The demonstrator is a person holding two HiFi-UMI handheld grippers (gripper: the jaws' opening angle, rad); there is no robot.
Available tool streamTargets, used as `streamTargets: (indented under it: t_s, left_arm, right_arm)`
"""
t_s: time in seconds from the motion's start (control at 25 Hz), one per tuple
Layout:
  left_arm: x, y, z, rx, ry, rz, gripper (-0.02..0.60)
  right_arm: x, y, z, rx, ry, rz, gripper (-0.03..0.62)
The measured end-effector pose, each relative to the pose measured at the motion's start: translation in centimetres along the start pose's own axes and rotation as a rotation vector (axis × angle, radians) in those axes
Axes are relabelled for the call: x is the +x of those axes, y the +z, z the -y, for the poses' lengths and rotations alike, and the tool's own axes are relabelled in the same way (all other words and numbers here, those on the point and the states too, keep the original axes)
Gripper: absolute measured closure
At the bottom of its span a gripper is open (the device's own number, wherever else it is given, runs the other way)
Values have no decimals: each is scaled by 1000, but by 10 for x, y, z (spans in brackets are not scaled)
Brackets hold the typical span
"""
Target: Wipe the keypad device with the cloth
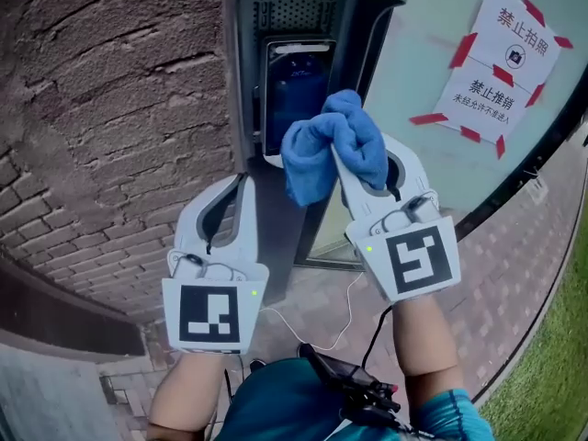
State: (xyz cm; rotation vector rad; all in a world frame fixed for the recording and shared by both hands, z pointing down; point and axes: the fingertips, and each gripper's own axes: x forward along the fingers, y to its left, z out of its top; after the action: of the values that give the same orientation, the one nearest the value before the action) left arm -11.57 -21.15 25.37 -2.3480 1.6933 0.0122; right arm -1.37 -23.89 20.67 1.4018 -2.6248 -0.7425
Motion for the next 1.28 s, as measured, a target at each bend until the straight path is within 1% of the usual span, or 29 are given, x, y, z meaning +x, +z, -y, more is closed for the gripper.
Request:
streamTargets:
  t_s: [0.08,0.24,0.4,0.52,0.72,0.92,1.04,1.16,1.28]
  left_arm:
    - [1,6,2,3,-5,12,578]
    - [6,11,8,4,-14,22,577]
    - [9,7,13,1,-16,4,578]
    - [11,1,12,5,-13,-14,577]
    - [15,-11,12,-5,-18,-34,577]
    - [13,-23,13,-22,-28,-49,577]
    - [7,-33,13,-39,-40,-57,577]
    - [-5,-44,12,-57,-50,-69,577]
    - [-15,-55,13,-69,-67,-71,577]
  right_arm:
    - [1,23,15,-45,-38,34,548]
    - [14,65,39,-169,-92,87,548]
    - [23,74,44,-170,-83,134,548]
    - [21,56,33,-182,-68,125,549]
    - [18,13,11,-157,-32,56,549]
    - [13,-21,-4,-81,-12,-13,549]
    - [8,-38,-14,-11,11,-59,549]
    - [-3,-44,-23,48,18,-81,548]
    - [-16,-50,-34,85,0,-89,545]
